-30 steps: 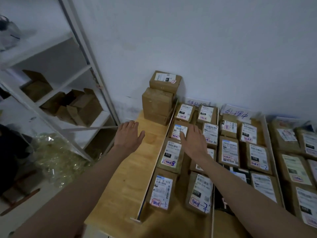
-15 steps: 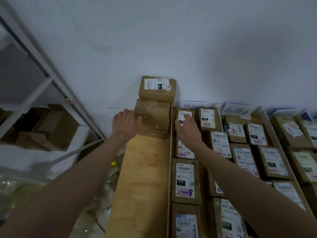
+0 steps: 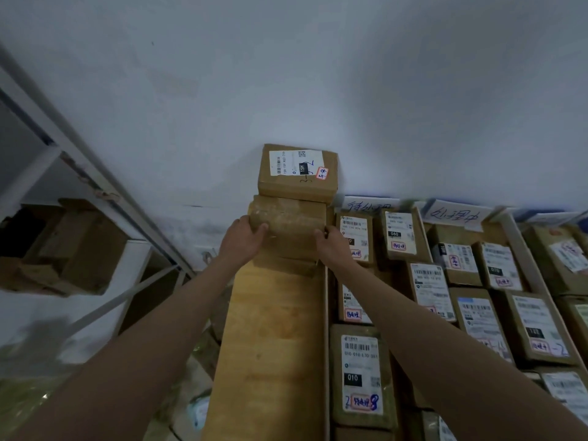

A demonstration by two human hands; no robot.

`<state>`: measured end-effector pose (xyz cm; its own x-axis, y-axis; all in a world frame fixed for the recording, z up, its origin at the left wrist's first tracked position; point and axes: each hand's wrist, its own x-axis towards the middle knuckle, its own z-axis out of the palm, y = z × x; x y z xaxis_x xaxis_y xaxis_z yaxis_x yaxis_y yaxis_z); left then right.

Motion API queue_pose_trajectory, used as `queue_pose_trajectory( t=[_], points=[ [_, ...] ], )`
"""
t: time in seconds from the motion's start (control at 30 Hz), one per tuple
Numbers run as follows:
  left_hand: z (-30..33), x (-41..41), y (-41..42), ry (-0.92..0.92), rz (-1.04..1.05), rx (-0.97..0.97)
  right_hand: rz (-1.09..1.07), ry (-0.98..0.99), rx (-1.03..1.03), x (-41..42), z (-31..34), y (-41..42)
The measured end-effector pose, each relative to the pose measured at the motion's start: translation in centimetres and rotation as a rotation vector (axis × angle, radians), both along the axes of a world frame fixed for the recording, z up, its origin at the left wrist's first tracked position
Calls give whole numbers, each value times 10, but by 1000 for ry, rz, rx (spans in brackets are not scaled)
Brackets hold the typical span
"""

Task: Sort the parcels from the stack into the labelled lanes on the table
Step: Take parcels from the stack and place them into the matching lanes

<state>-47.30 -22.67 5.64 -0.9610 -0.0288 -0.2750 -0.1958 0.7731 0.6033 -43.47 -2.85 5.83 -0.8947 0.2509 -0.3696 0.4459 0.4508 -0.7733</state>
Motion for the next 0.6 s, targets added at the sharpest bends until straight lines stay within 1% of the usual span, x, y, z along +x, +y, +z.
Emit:
queue_pose_trajectory(
  t=[0.13, 0.23, 0.33, 0.47, 0.53, 0.6],
  points=[
    [2, 11, 3, 54, 32, 43, -42, 37, -20, 4, 0, -3],
    [9, 24, 4, 67, 33, 67, -54, 57, -13, 12, 5, -1],
    [20, 40, 5, 69, 66, 118, -58, 81, -48, 25, 15, 2],
    [37, 67, 3, -5, 211, 239, -43, 116, -174, 62, 22, 11],
    [44, 81, 2, -62, 282, 304, -29, 129, -191, 87, 19, 15],
    [47, 93, 0, -99, 288, 327, -9, 147, -192, 113, 18, 17]
  ],
)
